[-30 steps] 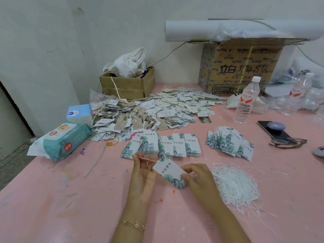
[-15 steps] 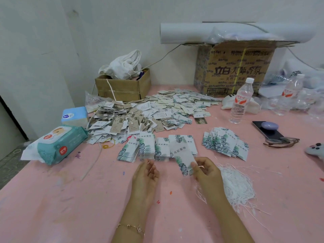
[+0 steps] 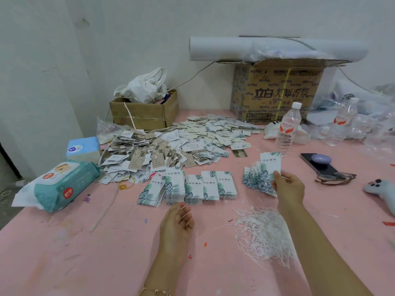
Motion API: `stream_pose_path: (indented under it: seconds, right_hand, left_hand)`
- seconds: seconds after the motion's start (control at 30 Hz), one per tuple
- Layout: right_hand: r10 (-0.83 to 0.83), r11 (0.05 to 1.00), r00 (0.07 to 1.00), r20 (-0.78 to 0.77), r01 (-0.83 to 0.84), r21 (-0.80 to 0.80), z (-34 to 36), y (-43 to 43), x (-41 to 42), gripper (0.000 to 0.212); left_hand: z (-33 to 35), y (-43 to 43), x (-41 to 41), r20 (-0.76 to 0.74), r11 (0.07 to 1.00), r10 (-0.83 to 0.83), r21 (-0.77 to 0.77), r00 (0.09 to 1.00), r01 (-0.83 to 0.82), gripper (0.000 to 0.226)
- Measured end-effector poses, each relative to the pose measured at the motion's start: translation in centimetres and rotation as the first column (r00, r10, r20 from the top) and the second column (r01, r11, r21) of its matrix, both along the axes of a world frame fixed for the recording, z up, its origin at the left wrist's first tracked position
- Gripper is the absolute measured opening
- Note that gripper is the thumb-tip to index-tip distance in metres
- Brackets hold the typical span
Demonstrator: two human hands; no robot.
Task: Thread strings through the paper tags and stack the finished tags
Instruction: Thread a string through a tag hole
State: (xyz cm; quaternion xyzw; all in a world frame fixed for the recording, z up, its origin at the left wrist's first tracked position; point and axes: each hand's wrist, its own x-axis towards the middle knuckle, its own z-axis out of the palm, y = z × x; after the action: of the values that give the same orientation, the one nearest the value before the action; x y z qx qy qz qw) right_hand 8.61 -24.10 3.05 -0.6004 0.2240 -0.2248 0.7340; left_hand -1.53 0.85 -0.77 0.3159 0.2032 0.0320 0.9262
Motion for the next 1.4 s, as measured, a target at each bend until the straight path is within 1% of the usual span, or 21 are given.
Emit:
stream_pose_path:
  seconds: [0.13, 0.2, 0.23, 0.27, 0.33, 0.4, 0.5, 0.57, 0.63, 0.8, 0.93, 0.97, 1.0, 1.03, 1.07, 1.1, 1.13, 1.2, 1.27, 1.33, 1.4]
  right_hand:
    - [0.039, 0.992, 0.986, -0.160, -0.057, -0.111, 0.4, -0.8, 1.2, 0.049]
    - [0.025, 0.959, 0.981, -0.193, -0.078, -0.274, 0.1, -0.8, 0.6, 0.050]
    - [-0.011, 0.898, 0.984, -0.180, -0.069, -0.435, 0.0, -0.6, 0.1, 0.045]
    - [-0.044, 0.797, 0.987, -0.155, -0.059, -0.602, -0.2, -0.2, -0.4, 0.040]
    - [0.010, 0.593, 0.995, -0.097, -0.084, -0.801, -0.5, 1.0, -1.4, 0.034]
    - [0.212, 0.450, 0.969, -0.129, -0.214, -0.867, -0.7, 2.9, -2.0, 0.037]
    - [0.450, 0.170, 0.850, -0.275, -0.384, -0.908, -1.5, 6.1, -2.4, 0.054]
    - [0.474, 0.014, 0.795, -0.377, -0.435, -0.900, -2.4, 8.0, -2.3, 0.063]
    - [0.415, -0.078, 0.795, -0.442, -0.453, -0.888, -3.5, 9.2, -2.2, 0.067]
    - [0.258, -0.069, 0.873, -0.414, -0.411, -0.909, -4.8, 9.2, -2.1, 0.064]
    - [0.303, -0.142, 0.864, -0.402, -0.377, -0.915, -4.7, 8.5, -1.8, 0.062]
    - [0.325, -0.155, 0.848, -0.420, -0.390, -0.908, -4.6, 8.1, -2.0, 0.057]
    - [0.342, -0.135, 0.842, -0.418, -0.396, -0.908, -4.3, 7.7, -2.4, 0.048]
    - [0.343, -0.160, 0.854, -0.392, -0.358, -0.920, -4.4, 7.5, -2.5, 0.039]
    - [0.334, -0.132, 0.861, -0.384, -0.360, -0.923, -4.2, 7.3, -2.6, 0.033]
    - [0.329, -0.171, 0.863, -0.383, -0.344, -0.923, -3.9, 7.1, -2.6, 0.029]
    - [0.347, -0.168, 0.851, -0.394, -0.357, -0.919, -3.2, 7.1, -2.6, 0.028]
    - [0.340, -0.079, 0.846, -0.410, -0.409, -0.909, -2.5, 7.3, -2.6, 0.036]
    - [0.352, -0.005, 0.868, -0.351, -0.373, -0.928, -2.2, 7.3, -3.2, 0.042]
    - [0.305, 0.064, 0.932, -0.198, -0.227, -0.972, -1.9, 7.3, -3.9, 0.046]
    - [0.255, 0.117, 0.967, -0.017, -0.048, -0.992, -1.5, 7.5, -4.7, 0.041]
  left_hand:
    - [0.0, -0.1, 0.2, -0.024, 1.000, 0.018, -0.009, 1.000, -0.018, 0.008]
    - [0.0, 0.0, 0.2, -0.026, 1.000, 0.019, -0.006, 0.999, -0.019, 0.008]
    - [0.0, -0.1, 0.2, -0.026, 1.000, 0.020, -0.005, 0.999, -0.020, 0.008]
    - [0.0, -0.1, 0.2, -0.026, 1.000, 0.021, -0.002, 0.999, -0.021, 0.008]
    - [0.1, -0.2, 0.2, -0.025, 1.000, 0.023, 0.008, 0.999, -0.023, 0.007]
    - [0.2, -0.3, 0.2, -0.025, 1.000, 0.022, 0.011, 0.999, -0.022, 0.008]
    - [0.3, -0.2, 0.1, -0.029, 1.000, 0.020, -0.001, 0.999, -0.020, 0.009]
    - [0.3, -0.1, 0.0, -0.029, 1.000, 0.024, -0.018, 0.999, -0.024, 0.009]
    - [0.3, 0.1, -0.1, -0.026, 0.999, 0.029, -0.038, 0.999, -0.030, 0.009]
    - [0.3, 0.1, -0.1, -0.025, 0.999, 0.022, -0.046, 0.999, -0.023, 0.009]
    - [0.4, -0.1, -0.1, -0.022, 0.999, 0.014, -0.036, 1.000, -0.015, 0.009]
    - [0.4, -0.1, -0.1, -0.021, 0.999, 0.014, -0.037, 1.000, -0.015, 0.009]
    - [0.4, 0.0, -0.1, -0.020, 0.999, 0.014, -0.037, 1.000, -0.015, 0.010]
    - [0.4, 0.0, -0.2, -0.021, 0.999, 0.012, -0.037, 1.000, -0.013, 0.010]
    - [0.5, 0.0, -0.2, -0.023, 0.999, 0.011, -0.037, 1.000, -0.011, 0.010]
    - [0.5, 0.0, -0.2, -0.025, 0.999, 0.010, -0.038, 1.000, -0.011, 0.010]
    - [0.6, 0.0, -0.2, -0.028, 0.999, 0.010, -0.040, 1.000, -0.011, 0.010]
    - [0.6, -0.1, -0.2, -0.035, 0.999, 0.012, -0.041, 0.999, -0.013, 0.010]
    - [0.5, 0.0, -0.3, -0.034, 0.999, 0.017, -0.040, 0.999, -0.019, 0.010]
    - [0.6, 0.0, -0.3, -0.018, 0.999, 0.021, -0.041, 1.000, -0.022, 0.012]
    - [0.6, 0.1, -0.4, 0.010, 0.999, 0.016, -0.033, 1.000, -0.015, 0.016]
